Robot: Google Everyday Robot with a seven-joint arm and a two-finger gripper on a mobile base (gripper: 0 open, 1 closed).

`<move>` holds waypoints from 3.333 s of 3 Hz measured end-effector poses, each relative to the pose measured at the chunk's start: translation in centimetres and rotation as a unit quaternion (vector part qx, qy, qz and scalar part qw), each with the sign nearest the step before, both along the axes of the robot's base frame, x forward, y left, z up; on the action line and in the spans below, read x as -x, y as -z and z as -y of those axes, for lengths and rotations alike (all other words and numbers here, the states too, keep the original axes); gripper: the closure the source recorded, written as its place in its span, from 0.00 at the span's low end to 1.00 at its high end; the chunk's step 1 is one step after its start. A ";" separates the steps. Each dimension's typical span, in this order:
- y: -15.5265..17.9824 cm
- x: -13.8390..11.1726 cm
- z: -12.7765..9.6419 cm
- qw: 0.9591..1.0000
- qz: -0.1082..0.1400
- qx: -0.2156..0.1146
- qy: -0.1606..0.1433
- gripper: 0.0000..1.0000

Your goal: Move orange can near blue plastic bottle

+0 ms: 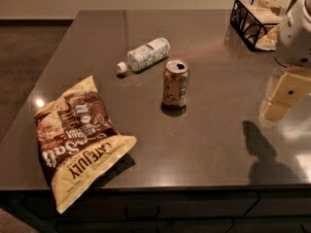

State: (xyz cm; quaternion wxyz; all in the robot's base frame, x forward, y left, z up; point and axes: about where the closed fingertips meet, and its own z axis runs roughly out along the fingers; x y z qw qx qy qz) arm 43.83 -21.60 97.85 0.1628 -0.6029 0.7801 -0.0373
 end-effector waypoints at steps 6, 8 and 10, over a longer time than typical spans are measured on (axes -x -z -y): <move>6.2 -8.3 -9.2 0.995 -0.001 -0.095 0.004 0.00; 6.6 -11.2 -12.5 0.990 -0.006 -0.143 -0.009 0.00; 6.7 -12.5 -13.8 0.985 -0.019 -0.171 -0.008 0.16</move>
Offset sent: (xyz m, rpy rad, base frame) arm 0.0182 0.0233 -0.0177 0.0412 0.0106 -0.0176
